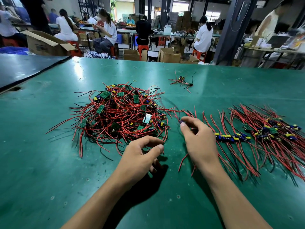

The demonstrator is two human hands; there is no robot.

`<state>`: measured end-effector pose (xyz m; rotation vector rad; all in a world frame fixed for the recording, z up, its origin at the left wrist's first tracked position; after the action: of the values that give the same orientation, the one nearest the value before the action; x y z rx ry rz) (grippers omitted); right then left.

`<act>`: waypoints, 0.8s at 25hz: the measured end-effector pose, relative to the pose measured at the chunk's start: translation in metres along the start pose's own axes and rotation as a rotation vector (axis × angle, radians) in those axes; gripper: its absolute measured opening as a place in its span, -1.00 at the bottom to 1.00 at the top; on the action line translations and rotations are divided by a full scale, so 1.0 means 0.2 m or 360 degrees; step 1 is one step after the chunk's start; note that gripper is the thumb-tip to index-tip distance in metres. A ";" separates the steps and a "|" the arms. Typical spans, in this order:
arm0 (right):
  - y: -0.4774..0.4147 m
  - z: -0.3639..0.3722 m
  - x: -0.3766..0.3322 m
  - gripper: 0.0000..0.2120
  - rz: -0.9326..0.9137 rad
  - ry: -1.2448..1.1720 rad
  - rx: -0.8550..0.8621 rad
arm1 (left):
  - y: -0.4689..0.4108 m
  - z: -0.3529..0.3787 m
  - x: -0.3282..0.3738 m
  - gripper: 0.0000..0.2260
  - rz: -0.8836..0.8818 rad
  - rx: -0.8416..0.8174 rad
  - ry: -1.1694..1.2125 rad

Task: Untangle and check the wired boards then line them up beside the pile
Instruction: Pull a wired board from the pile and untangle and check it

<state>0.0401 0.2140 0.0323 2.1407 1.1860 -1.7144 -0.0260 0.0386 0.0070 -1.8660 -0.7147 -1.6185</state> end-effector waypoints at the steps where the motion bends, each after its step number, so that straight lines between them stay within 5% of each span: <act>1: -0.01 0.00 -0.01 -0.86 0.0032 -0.0255 -0.0053 | 0.00 0.00 0.00 -0.92 -0.0011 -0.0007 0.0009; 4: 0.02 0.07 -0.08 -0.78 0.0054 -0.0671 -0.0465 | -0.01 0.00 -0.02 -0.84 -0.0084 -0.0035 0.0230; 9: 0.11 0.17 -0.15 -0.84 -0.0088 -0.0650 -0.1006 | -0.02 0.00 -0.03 -0.67 -0.0243 0.0003 0.0739; 20: 0.10 0.16 -0.14 -0.86 0.0076 -0.0841 -0.0970 | -0.02 -0.01 0.00 -0.75 -0.0184 -0.0028 0.0879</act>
<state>0.0279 0.1698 0.0388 1.2568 1.2594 -1.4954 -0.0299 0.0403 0.0065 -1.3032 -0.5675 -2.0896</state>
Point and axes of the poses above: each hand's wrist, its own y-axis away from the middle knuckle, its own z-axis out of the palm, x = y × z, the point moved 6 cm from there along -y, towards the middle knuckle, and after that the axes turned 5 degrees about -x, right-handed, at the moved point
